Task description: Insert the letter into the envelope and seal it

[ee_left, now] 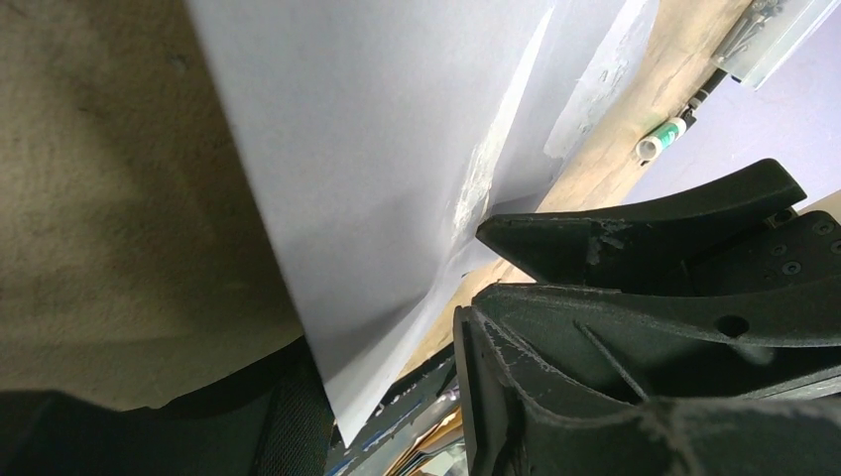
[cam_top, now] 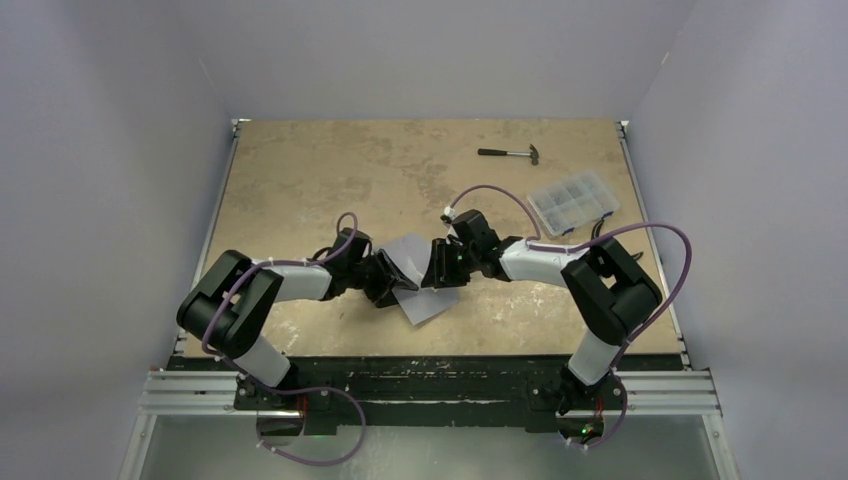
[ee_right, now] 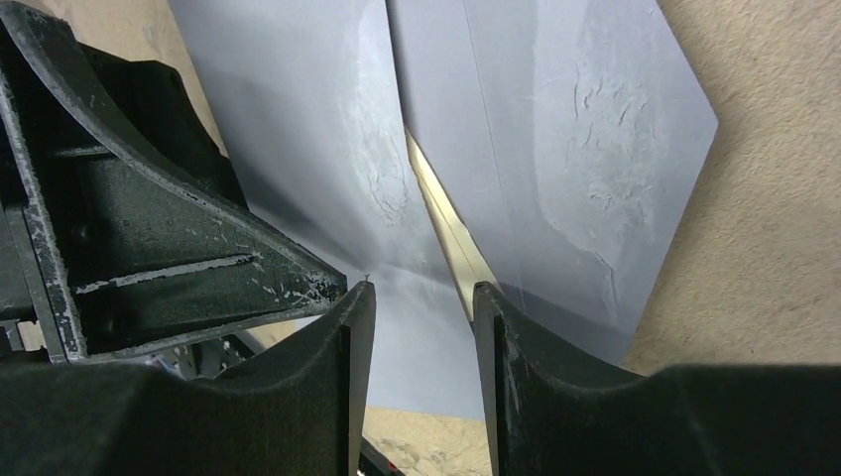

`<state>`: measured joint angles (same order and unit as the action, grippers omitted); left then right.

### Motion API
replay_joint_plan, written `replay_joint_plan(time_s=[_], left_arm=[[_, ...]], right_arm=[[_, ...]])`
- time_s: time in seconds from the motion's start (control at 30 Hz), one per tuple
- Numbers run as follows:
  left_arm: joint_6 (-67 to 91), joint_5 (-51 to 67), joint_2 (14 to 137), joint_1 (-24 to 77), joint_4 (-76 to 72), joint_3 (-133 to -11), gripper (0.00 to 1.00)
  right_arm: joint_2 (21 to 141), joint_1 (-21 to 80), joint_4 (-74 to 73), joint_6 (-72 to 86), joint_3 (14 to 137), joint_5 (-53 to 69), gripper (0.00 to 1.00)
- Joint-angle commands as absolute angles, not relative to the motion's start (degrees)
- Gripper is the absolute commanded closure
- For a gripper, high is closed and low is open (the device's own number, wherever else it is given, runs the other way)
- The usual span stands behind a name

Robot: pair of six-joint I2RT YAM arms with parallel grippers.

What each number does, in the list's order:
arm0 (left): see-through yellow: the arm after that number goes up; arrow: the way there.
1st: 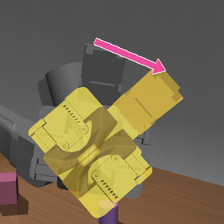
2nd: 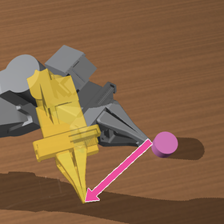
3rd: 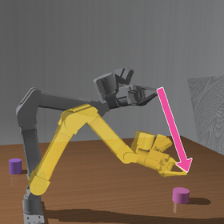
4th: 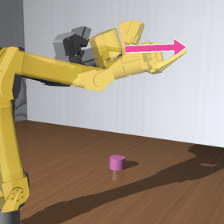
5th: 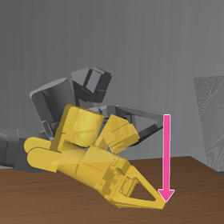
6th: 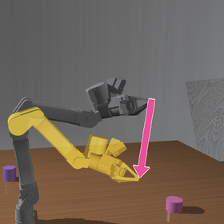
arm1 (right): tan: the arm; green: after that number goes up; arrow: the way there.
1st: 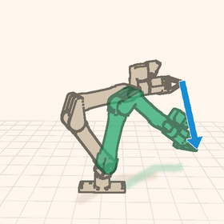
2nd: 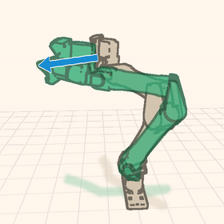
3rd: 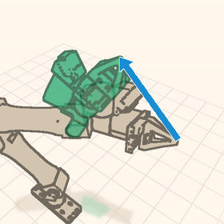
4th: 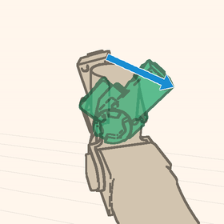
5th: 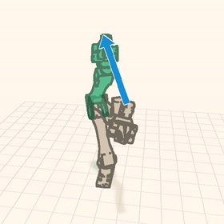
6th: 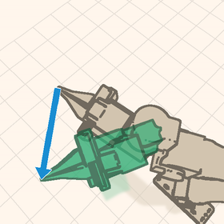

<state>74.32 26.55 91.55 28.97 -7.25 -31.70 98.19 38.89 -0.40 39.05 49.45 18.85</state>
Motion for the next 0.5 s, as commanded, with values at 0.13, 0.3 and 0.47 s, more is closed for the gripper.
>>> replay_joint_plan(time_s=[0.13, 0.3, 0.47], left_arm=[[67.95, 13.44, 93.62, 29.44, 6.92, -29.43, 0.59], [67.77, 13.54, 94.28, 29.44, 6.47, -29.57, 0.70], [67.59, 13.52, 94.55, 29.44, 6.44, -29.28, 0.74]], right_arm=[[94.35, 38.88, -4.65, 37.75, 53.58, 15.85, 0.55], [94.98, 38.91, -4.84, 37.38, 54.18, 13.61, 0.55], [97.71, 38.89, -3.95, 36.52, 54.14, 13.02, 0.55]])
